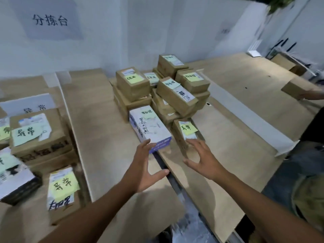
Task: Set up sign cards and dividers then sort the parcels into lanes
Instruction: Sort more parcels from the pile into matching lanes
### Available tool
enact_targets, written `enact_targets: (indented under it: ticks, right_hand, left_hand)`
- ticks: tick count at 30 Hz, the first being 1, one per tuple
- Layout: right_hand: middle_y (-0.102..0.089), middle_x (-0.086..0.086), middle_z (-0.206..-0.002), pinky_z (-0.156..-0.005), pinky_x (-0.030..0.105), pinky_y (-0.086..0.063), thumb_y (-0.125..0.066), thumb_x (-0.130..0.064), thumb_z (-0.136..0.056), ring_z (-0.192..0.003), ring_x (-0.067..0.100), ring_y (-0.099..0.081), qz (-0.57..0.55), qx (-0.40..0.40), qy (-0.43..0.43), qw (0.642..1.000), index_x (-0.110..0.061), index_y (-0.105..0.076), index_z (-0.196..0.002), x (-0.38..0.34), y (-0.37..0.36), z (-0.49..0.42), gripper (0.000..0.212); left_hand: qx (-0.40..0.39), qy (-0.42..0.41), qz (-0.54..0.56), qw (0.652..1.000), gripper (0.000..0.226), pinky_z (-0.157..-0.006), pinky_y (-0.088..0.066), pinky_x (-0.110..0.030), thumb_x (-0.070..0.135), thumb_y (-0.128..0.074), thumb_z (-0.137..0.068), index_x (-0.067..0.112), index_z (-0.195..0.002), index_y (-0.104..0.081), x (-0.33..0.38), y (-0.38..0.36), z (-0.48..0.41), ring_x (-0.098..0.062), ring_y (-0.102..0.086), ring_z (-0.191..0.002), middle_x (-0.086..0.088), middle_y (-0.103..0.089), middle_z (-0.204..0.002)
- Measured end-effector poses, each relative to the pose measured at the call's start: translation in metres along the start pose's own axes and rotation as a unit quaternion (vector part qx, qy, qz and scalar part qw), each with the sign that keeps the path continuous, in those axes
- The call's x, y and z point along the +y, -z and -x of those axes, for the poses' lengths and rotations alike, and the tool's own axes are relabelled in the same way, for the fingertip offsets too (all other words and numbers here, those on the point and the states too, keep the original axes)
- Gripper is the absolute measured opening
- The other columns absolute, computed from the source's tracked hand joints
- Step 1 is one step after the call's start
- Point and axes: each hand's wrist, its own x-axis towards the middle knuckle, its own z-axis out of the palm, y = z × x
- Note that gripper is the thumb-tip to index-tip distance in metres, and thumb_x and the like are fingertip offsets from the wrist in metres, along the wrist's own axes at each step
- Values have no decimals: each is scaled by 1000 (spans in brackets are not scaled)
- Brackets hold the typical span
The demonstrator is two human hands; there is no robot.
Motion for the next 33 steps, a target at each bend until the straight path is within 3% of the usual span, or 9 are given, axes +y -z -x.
enact_targets:
  ticks: [3,6,10,16,21,27,29,31,33]
  right_hand:
    - [-37,-2,-149,-117,31,-34,-81,-30,-86,-142,13,-35,-28,-22,1,999,-26,-41,-152,71,31,-20,77]
    - [-31,-6,-152,-118,29,-32,-81,-34,-86,-145,12,-31,-42,-60,7,997,-38,-35,-153,134,50,-49,81]
    - [-20,-14,-156,-121,34,-27,-79,-43,-85,-150,12,-22,-84,-100,-24,991,-59,-28,-148,200,52,-93,83]
    - [-23,-7,-160,-120,44,-35,-66,-67,-77,-148,16,-30,-133,-132,-61,980,-59,-26,-150,251,14,-157,83]
    - [-38,-15,-156,-117,37,-39,-73,-60,-81,-142,0,-37,-192,-138,-48,970,-58,-33,-148,273,-15,-168,79]
    - [-39,-13,-157,-112,32,-42,-76,-48,-85,-141,2,-39,-185,-143,-31,972,-55,-31,-151,264,-4,-154,80]
    - [-38,-15,-157,-109,22,-41,-77,-46,-86,-140,-2,-39,-175,-138,-14,975,-54,-29,-152,251,6,-143,83]
    - [-38,-18,-154,-103,9,-37,-75,-54,-82,-139,-9,-36,-165,-131,7,978,-56,-27,-152,233,21,-131,85]
    - [-37,-20,-152,-99,5,-39,-75,-57,-79,-138,-8,-38,-169,-140,30,975,-58,-26,-151,211,35,-118,87]
  left_hand:
    - [-51,50,4,997,104,-122,-28,-34,66,-80,-73,29,-153,-25,0,-66,-50,-8,-15,-154,7,-12,-166]
    - [-79,97,13,992,115,-125,-25,-44,76,-74,-66,34,-156,-17,-6,-127,-95,-13,-8,-157,5,-4,-170]
    - [-98,166,-11,981,126,-124,-15,-45,80,-76,-61,43,-158,-4,-31,-181,-146,-13,5,-157,14,10,-170]
    - [-58,215,52,973,110,-120,-37,-45,59,-84,-69,40,-155,-17,-68,-218,-190,-10,-37,-142,11,-33,-154]
    - [-53,260,116,957,107,-109,-51,-43,41,-83,-72,61,-149,-11,-80,-237,-196,-13,-49,-139,5,-35,-160]
    - [-34,259,146,954,111,-112,-47,-45,34,-82,-75,43,-159,-11,-64,-240,-180,-12,-45,-141,4,-33,-161]
    - [-23,248,152,956,111,-113,-46,-43,30,-82,-77,42,-160,-9,-51,-231,-172,-9,-44,-142,5,-34,-160]
    - [-15,235,155,959,111,-111,-48,-36,27,-84,-79,45,-160,-9,-36,-218,-161,-4,-44,-141,6,-36,-160]
    - [-9,218,153,964,111,-107,-49,-23,27,-85,-80,49,-159,-10,-21,-199,-146,-1,-45,-140,8,-35,-161]
